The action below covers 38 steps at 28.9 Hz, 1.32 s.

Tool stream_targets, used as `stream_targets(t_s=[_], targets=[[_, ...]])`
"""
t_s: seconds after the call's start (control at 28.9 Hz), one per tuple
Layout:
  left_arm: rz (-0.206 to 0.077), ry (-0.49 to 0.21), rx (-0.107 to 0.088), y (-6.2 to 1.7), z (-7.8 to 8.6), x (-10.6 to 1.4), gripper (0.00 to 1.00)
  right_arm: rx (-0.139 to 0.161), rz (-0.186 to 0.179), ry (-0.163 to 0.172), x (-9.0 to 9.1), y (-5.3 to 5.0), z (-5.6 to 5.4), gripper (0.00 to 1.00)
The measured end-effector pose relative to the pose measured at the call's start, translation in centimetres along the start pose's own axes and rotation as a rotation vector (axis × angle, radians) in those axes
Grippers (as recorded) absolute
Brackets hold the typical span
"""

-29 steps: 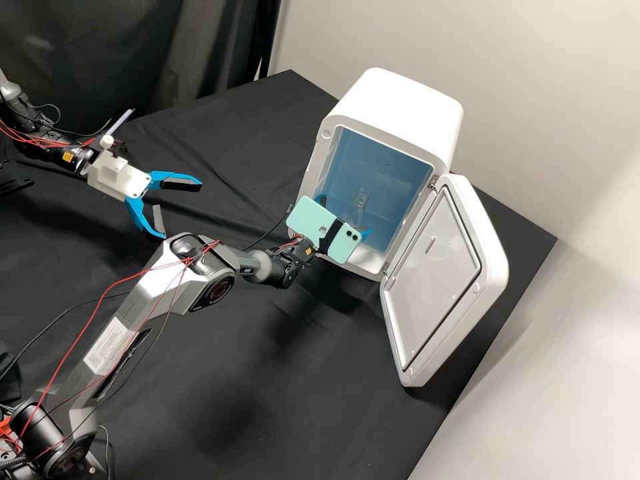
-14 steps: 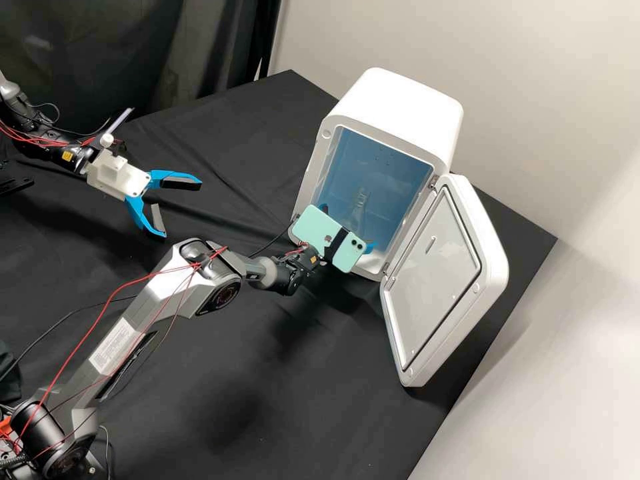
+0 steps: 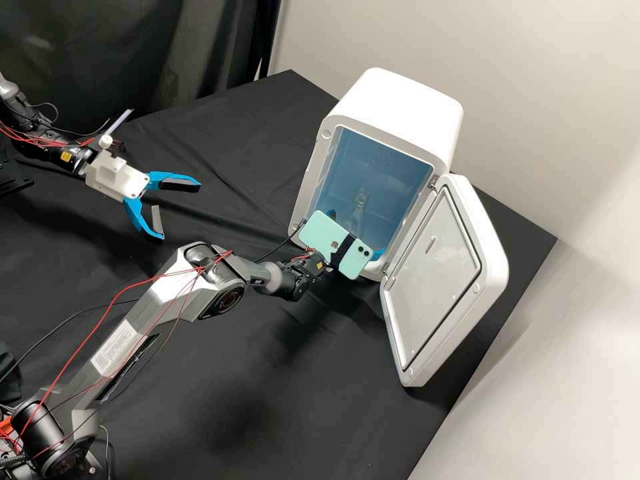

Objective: Take the flask out of the incubator

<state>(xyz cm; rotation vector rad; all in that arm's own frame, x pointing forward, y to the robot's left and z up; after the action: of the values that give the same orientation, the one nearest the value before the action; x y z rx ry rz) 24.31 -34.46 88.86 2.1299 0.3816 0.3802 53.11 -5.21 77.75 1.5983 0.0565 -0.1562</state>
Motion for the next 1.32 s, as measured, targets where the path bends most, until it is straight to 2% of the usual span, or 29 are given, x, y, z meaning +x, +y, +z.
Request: stream_targets(t_s=[0.14, 0.35, 0.55, 0.83, 0.87, 1.0, 1.32], targets=[[-0.004, 0.001, 0.000, -0.04, 0.0, 0.0, 1.00, -0.019, -0.008, 0.003, 0.3, 0.0, -0.1, 1.00], [-0.004, 0.001, 0.000, -0.04, 0.0, 0.0, 1.00, -0.013, -0.009, 0.014, 0.9, 0.1, -0.1, 1.00], [-0.006, 0.001, 0.000, -0.05, 0.0, 0.0, 1.00, -0.013, -0.020, 0.000, 1.2, -0.1, 0.2, 1.00], [-0.006, 0.001, 0.000, -0.05, 0.0, 0.0, 1.00, -0.014, -0.020, 0.000, 1.2, -0.1, 0.1, 1.00], [-0.006, 0.001, 0.000, -0.05, 0.0, 0.0, 1.00, -0.012, -0.020, 0.000, 1.2, -0.1, 0.2, 0.00], [-0.006, 0.001, 0.000, -0.05, 0.0, 0.0, 1.00, 0.011, -0.023, -0.004, 1.3, -0.4, 0.5, 0.00], [-0.003, 0.002, 0.001, 0.18, 0.0, 0.2, 1.00, 0.005, -0.034, -0.002, 1.5, -0.7, 0.7, 0.00]])
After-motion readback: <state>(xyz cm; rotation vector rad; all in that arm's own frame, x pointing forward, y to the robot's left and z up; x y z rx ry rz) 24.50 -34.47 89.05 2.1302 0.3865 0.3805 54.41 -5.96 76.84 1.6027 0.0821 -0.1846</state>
